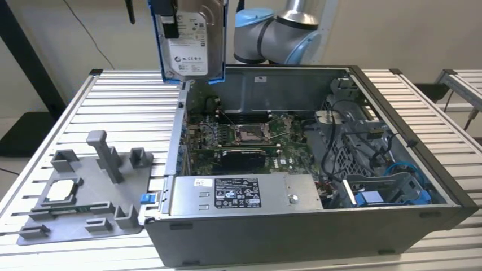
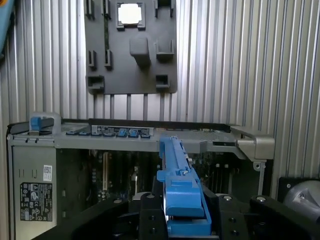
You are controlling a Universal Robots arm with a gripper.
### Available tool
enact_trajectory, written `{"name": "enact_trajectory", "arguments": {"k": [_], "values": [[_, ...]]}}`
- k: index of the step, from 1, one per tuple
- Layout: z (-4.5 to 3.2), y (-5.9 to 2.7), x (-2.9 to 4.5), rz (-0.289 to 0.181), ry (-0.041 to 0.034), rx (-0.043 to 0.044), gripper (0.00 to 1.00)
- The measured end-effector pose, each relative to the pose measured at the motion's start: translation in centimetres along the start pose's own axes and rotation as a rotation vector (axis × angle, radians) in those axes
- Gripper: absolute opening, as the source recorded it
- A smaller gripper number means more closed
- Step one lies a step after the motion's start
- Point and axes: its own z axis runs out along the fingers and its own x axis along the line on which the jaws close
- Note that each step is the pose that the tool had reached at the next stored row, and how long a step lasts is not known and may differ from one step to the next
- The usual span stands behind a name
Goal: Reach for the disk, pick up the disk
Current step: 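Pick up the disk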
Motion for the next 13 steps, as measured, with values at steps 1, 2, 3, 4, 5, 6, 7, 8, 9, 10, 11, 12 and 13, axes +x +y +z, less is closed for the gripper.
{"name": "enact_trajectory", "arguments": {"k": [1, 2, 3, 4, 5, 6, 7, 8, 9, 10, 11, 12, 13], "values": [[0.07, -0.27, 0.00, 0.000, 0.0000, 0.0028, 0.00], [0.15, -0.60, 0.01, 0.000, 0.0002, 0.0054, 0.00], [0.21, -1.03, 0.02, 0.000, 0.0002, 0.0064, 0.00], [0.27, -1.48, 0.02, 0.000, 0.0002, 0.0064, 0.00], [0.31, -1.93, 0.03, 0.000, 0.0001, 0.0065, 0.00], [0.36, -2.42, 0.04, 0.000, 0.0001, 0.0065, 0.00], [0.39, -2.87, 0.05, 0.000, 0.0001, 0.0065, 0.00], [0.43, -3.32, 0.05, 0.000, 0.0001, 0.0065, 0.00], [0.46, -3.77, 0.06, 0.000, 0.0001, 0.0065, 0.00], [0.49, -4.20, 0.06, 0.000, 0.0001, 0.0065, 0.00], [0.52, -4.67, 0.07, 0.000, 0.0001, 0.0065, 0.00], [0.55, -5.10, 0.07, 0.000, 0.0001, 0.0065, 0.00], [0.57, -5.56, 0.08, 0.000, 0.0002, 0.0064, 0.00]]}}
